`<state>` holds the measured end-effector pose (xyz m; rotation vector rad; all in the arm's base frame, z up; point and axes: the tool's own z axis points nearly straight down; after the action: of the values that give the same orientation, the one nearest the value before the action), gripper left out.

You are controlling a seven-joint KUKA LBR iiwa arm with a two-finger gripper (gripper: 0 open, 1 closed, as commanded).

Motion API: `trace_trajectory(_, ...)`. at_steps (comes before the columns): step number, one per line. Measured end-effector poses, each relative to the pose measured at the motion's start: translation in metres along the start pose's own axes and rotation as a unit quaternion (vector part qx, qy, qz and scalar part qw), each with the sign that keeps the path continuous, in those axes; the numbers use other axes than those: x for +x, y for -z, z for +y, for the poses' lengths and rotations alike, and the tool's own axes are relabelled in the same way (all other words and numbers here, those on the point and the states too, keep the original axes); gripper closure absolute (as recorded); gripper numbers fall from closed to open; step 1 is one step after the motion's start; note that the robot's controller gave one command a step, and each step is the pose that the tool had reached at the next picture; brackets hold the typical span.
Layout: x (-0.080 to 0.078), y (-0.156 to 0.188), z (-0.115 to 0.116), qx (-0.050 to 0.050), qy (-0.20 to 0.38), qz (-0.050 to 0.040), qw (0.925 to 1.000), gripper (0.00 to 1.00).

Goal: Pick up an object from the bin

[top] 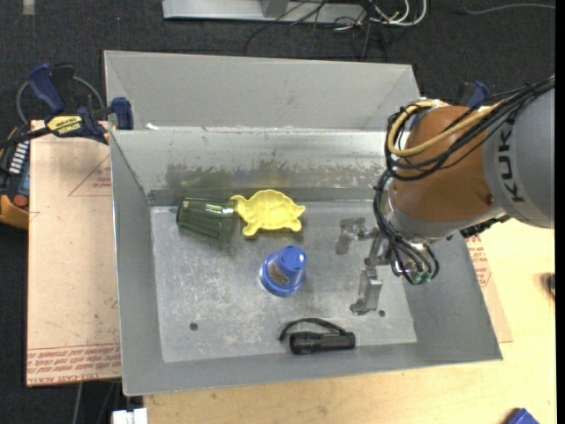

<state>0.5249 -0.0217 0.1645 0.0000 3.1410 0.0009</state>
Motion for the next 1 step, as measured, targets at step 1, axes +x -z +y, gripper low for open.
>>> trace_trajectory(1, 0.0378, -0.0918, 0.0256, -0.001, 0.036, -0.0018, 0.9994, 0.00)
